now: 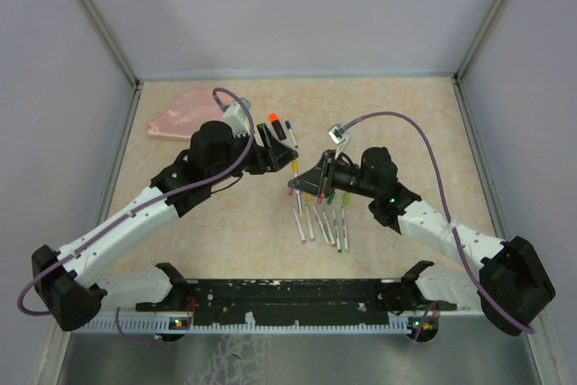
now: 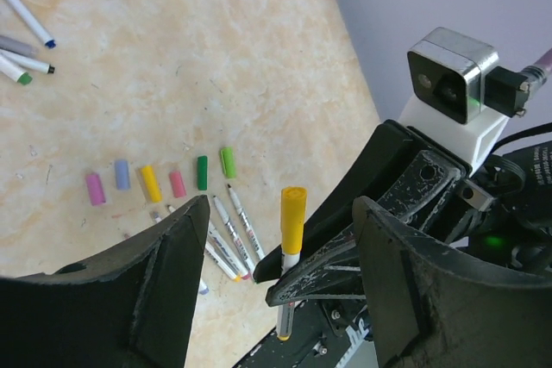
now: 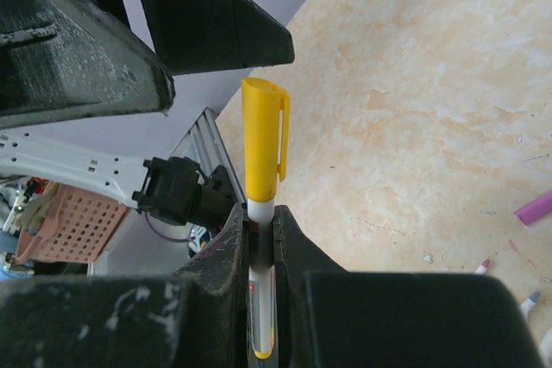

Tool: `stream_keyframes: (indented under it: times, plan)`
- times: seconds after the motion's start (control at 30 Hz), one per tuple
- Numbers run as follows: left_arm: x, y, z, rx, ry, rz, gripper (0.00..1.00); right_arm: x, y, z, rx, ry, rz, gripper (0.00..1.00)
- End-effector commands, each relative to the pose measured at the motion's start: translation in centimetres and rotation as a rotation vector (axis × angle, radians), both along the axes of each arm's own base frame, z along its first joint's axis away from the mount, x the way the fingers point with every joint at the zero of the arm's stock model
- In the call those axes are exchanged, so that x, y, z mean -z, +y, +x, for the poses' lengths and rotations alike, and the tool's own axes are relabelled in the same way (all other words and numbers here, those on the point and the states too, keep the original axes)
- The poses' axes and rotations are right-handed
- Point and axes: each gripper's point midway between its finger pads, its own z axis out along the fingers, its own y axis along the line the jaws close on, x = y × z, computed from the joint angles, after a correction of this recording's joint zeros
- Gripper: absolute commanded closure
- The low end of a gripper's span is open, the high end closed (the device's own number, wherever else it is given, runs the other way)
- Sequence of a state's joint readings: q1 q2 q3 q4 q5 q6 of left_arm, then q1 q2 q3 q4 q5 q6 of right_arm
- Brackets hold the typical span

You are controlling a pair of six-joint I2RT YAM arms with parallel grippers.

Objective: Open the pen caps
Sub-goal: Open the pen cap from the pen.

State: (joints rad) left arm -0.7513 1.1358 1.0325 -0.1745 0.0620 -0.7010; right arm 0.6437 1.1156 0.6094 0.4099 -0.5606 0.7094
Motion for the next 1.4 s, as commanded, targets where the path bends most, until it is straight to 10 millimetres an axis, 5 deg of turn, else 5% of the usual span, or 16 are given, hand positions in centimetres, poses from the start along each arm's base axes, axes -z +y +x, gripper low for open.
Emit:
stream_keyframes:
  times: [0.0, 0.3, 0.57, 0.8, 0.93, 1.13, 1.37]
  plan:
    - [-0.6, -0.3, 0.6, -0.070, 0.009, 0.023, 0.27, -2.9, 0.2, 0.6, 0.012, -0.087, 0.038, 1.00]
    - [1.3, -2.1, 0.5, -0.055, 0.053, 0.077, 0.36, -2.8, 0.2, 0.8, 0.017, -0.091, 0.029, 1.00]
    - [1.9, -3.0, 0.3, -0.020, 0.073, 0.087, 0.56, -2.3, 0.1, 0.9, 0.023, -0.087, 0.011, 1.00]
    - [2.2, -3.5, 0.0, 0.013, 0.071, 0.075, 0.87, -2.6, 0.2, 0.6, 0.008, -0.098, 0.015, 1.00]
    - [1.5, -3.4, -0.1, 0.015, 0.035, 0.039, 0.98, -2.8, 0.2, 0.4, 0.003, -0.093, 0.035, 0.97]
    - [-1.7, -2.9, -0.5, 0.063, -0.107, -0.100, 1.00, -3.7, 0.1, -0.5, -0.008, -0.067, 0.120, 0.72]
    - [-4.1, -2.6, -1.2, 0.143, -0.180, -0.220, 1.00, -4.9, 0.4, -1.6, -0.063, -0.037, 0.201, 0.70]
